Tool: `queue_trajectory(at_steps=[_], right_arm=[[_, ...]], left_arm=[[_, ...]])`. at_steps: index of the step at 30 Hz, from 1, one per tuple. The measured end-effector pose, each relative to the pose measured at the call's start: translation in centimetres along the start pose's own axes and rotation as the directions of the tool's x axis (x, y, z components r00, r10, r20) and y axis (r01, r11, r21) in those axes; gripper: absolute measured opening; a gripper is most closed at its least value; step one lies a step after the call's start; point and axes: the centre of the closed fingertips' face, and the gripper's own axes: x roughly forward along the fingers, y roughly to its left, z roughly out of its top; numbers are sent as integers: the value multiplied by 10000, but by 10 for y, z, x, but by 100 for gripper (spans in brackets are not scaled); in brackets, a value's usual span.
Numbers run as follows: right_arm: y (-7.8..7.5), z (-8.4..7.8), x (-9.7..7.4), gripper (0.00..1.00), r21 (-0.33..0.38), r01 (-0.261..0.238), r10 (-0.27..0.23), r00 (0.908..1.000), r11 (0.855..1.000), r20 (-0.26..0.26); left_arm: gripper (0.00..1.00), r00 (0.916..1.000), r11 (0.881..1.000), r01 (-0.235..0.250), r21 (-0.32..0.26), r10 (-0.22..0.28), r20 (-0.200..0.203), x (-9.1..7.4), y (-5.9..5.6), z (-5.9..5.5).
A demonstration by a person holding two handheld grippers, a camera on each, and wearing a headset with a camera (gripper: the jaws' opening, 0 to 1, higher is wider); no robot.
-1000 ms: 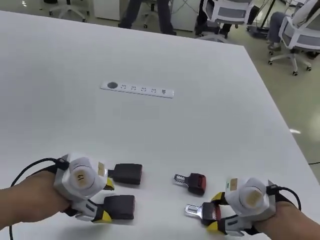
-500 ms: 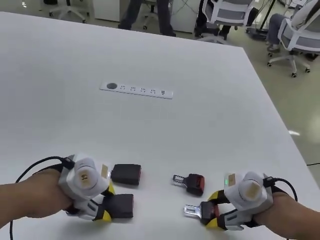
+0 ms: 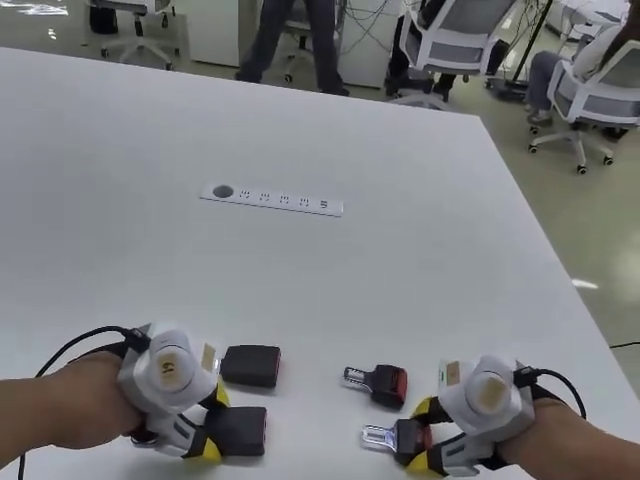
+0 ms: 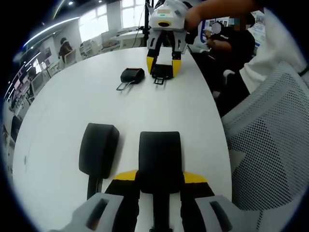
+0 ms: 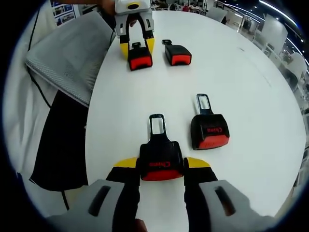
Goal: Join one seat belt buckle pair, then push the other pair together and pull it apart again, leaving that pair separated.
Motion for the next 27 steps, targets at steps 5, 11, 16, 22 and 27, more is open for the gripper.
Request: queue_trajectory(at_steps=[5, 11, 16, 22, 27], right_arm=[[0, 14, 10, 33, -110, -49, 51, 9999, 9999, 163], [10, 38, 21, 33, -238, -151, 163, 9987, 9996, 491], [20, 56, 29, 33, -353, -209, 233, 9972, 9992, 706], [23, 74, 42, 33, -538, -300, 345, 9957, 9981, 858], [31, 89, 52, 33, -731, -384, 452, 9945, 9966, 940]], left_arm=[[32, 10000, 10000, 2, -9, -2, -20, 1, 1, -2], [32, 9999, 10000, -16, 28, 16, -129, 2, 0, -2], [32, 9998, 10000, -24, 54, 26, -205, 0, 1, -2], [32, 9997, 10000, -29, 43, 30, -230, 1, 0, -1], [32, 9996, 10000, -22, 54, 23, -284, 1, 1, -3]])
